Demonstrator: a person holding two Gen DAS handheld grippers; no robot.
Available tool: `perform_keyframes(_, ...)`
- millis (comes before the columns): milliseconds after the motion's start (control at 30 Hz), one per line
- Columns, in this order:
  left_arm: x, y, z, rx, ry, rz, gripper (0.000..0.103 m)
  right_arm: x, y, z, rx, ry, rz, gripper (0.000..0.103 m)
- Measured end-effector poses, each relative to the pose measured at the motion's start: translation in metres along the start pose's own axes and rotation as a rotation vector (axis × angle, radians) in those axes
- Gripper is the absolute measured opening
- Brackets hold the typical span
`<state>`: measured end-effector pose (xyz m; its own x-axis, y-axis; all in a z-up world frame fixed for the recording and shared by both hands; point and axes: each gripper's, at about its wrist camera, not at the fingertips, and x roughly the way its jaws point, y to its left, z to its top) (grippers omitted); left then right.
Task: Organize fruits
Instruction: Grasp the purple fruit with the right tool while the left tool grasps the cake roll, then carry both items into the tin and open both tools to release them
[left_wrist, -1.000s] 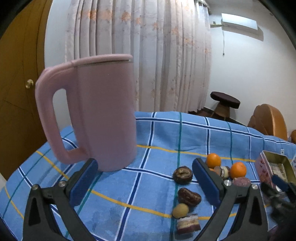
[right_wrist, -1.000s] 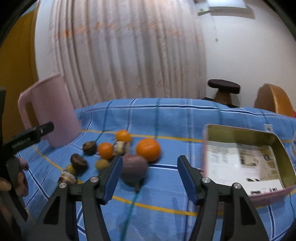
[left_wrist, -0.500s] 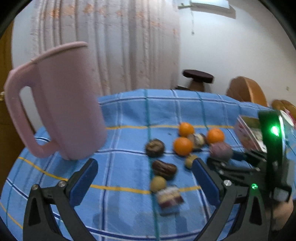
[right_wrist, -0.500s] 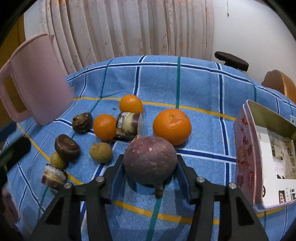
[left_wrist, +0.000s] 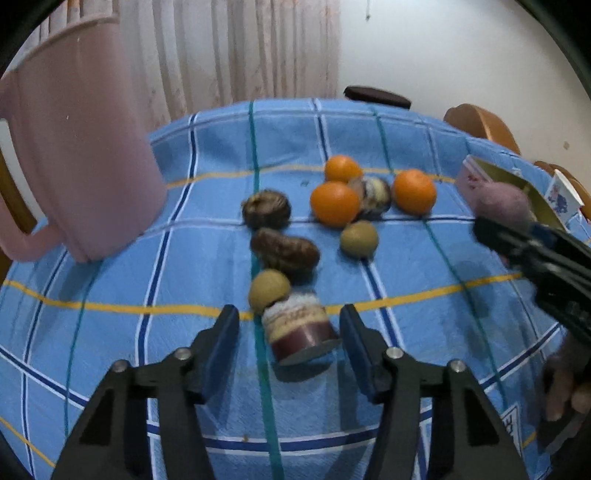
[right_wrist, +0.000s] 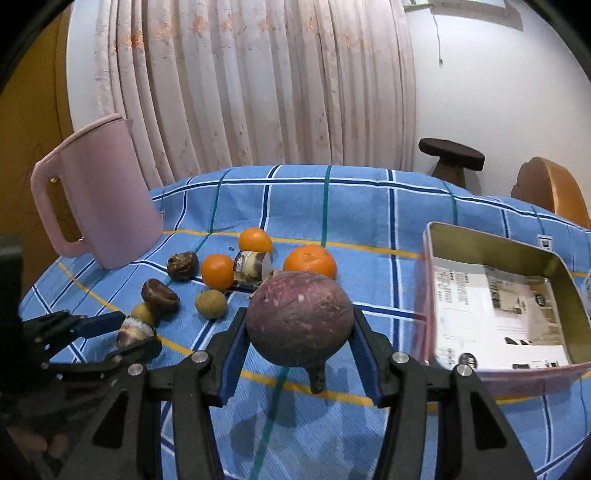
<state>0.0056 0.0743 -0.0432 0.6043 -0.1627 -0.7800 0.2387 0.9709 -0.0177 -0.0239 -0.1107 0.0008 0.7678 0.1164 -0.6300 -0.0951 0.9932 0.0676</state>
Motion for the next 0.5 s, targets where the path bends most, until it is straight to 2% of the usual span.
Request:
perform_keyframes(33,0.001,0.002,-0.001,-0.013,0.004,-0.012,0.056,-0.002,-0.002,-0.001,-0.004,-0.002,-0.003,0.054)
perform_keyframes(100,0.002,0.006,-0.002,-0.043,-0.001,-0.045,0.044,-0.003,-0.003,-0.001,-0.007,-0.003,-0.006,0.054)
perform_keyframes(167,0.001,0.007,-0.004,-0.047,-0.017,-0.031,0.044,-0.004,-0.005,-0.001,0.0,-0.005,0.002,0.054)
perform_keyframes(367,-0.012,0.018,-0.011,-0.138,-0.061,-0.077,0.044,-0.01,-0.007,-0.001,0.005,-0.029,0.044,0.054)
perform_keyframes(500,-0.03,0.008,-0.013,-0.126,-0.158,-0.104,0.044,-0.024,-0.02,0.001,0.009,-0.078,0.047,0.054)
